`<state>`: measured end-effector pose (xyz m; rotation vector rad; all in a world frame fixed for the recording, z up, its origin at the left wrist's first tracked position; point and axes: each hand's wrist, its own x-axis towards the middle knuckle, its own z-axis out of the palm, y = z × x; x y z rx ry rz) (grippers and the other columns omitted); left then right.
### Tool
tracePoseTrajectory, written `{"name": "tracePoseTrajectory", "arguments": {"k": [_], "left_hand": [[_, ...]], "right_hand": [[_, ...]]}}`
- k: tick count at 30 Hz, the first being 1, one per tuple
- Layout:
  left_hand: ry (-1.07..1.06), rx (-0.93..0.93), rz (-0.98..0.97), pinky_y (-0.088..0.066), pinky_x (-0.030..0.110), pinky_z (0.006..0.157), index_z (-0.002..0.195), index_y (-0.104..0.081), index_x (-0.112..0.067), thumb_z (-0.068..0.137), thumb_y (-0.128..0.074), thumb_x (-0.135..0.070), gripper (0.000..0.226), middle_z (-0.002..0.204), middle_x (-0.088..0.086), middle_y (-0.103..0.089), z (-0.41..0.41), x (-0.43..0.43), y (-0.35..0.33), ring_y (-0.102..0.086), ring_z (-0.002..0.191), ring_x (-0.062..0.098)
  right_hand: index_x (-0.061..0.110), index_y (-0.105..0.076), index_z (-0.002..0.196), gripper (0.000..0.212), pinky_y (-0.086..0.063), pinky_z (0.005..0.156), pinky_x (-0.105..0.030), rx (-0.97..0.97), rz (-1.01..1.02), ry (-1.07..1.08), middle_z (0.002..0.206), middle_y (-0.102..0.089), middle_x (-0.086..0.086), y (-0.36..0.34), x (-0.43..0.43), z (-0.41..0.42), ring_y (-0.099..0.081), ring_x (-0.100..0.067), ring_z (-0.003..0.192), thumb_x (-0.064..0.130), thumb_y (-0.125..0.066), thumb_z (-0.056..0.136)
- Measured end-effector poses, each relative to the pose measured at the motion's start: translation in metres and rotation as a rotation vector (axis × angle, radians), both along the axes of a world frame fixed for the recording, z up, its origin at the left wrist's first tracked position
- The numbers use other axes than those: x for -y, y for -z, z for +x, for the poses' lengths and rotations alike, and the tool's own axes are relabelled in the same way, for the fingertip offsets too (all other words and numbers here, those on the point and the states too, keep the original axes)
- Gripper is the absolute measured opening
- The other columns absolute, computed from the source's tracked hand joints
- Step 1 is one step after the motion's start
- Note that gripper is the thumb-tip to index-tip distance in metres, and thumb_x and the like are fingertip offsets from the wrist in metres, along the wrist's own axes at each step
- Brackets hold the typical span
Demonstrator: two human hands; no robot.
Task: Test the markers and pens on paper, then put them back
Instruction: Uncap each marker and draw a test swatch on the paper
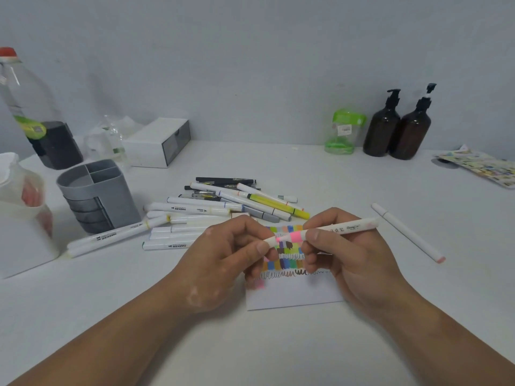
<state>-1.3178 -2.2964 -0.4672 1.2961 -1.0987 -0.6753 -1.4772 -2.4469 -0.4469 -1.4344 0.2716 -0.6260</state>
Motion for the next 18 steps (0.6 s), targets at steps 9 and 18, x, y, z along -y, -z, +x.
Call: {"name": "tracePoseTrajectory", "arguments": {"k": [9,18], "left_hand": [[-0.032,0.008,-0.015,-0.051,0.038,0.057,0.091,-0.071,-0.020,0.091,-0.063,-0.020,0.008,0.078,0.009,-0.072,-0.006,0.000,-0.004,-0.057,0.057,0.023],[-0.056,-0.036,-0.088,-0.053,0.040,0.054,0.090,-0.073,-0.018,0.090,-0.062,-0.015,0.011,0.074,0.013,-0.069,-0.010,-0.003,-0.009,-0.060,0.054,0.026]], "right_hand": [[0.015,-0.080,0.081,0.006,-0.055,0.057,-0.028,-0.054,-0.029,-0.001,0.066,-0.067,-0.014,-0.003,-0.007,0.000,-0.066,-0.022,0.061,0.013,-0.080,0.076],[0.014,-0.080,0.084,0.027,-0.057,0.056,-0.026,-0.016,0.109,-0.028,0.074,-0.073,-0.016,-0.009,-0.019,0.001,-0.070,-0.021,0.063,0.031,-0.082,0.063]]}}
